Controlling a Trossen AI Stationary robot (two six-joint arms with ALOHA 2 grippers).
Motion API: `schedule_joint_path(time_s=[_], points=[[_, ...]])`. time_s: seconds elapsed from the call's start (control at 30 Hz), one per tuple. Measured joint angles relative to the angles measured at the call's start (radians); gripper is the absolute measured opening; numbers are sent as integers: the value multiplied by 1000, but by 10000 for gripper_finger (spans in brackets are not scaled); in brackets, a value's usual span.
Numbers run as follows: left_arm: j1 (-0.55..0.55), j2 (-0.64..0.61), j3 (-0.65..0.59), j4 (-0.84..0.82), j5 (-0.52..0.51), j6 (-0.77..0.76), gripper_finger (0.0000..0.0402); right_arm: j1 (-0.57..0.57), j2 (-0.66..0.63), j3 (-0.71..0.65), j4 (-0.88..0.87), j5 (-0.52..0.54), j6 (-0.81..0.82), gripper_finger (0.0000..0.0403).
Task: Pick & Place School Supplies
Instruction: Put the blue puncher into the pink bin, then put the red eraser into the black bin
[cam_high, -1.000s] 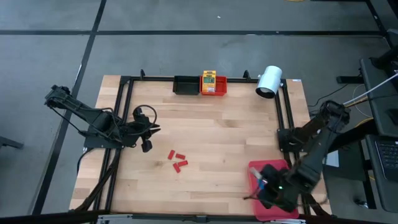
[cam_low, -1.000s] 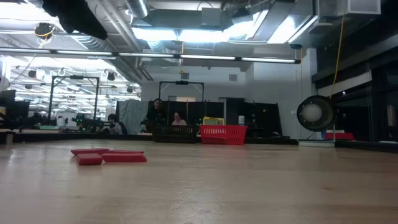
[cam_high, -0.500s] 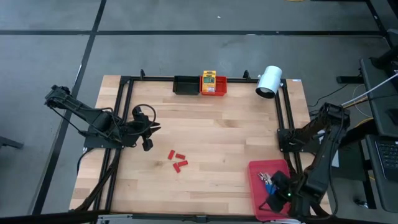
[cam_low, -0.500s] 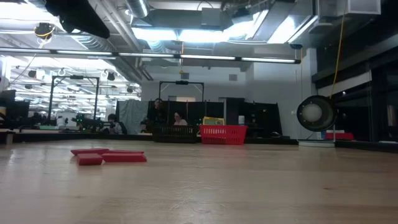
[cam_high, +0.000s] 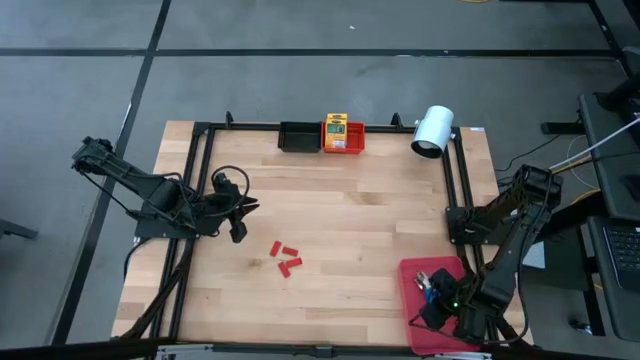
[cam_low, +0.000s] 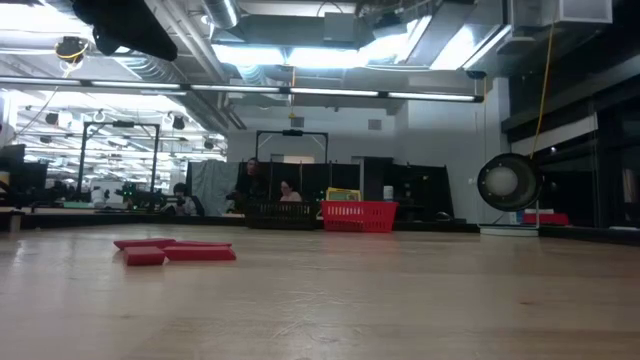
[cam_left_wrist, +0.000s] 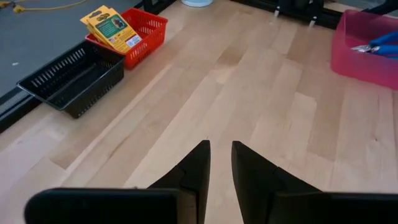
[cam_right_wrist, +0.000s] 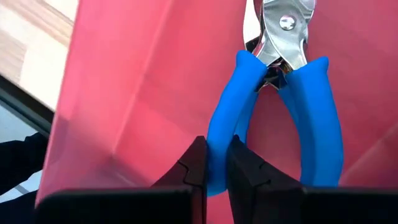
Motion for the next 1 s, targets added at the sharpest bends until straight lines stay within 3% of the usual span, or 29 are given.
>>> schedule_joint_path(time_s=[0.47, 0.73, 0.9, 1.0], points=[[0, 0, 0, 3, 0, -14, 61, 1, 0, -27, 36, -13, -17, 34], [0, 0, 0, 3, 0, -13, 61, -9, 0, 1, 20, -34, -24, 172], [0, 0, 0, 3, 0, -10, 61, -8, 0, 81, -88, -9, -18, 174], [0, 0, 0, 3, 0, -8, 61, -10, 0, 142, -123, 111, -22, 161]])
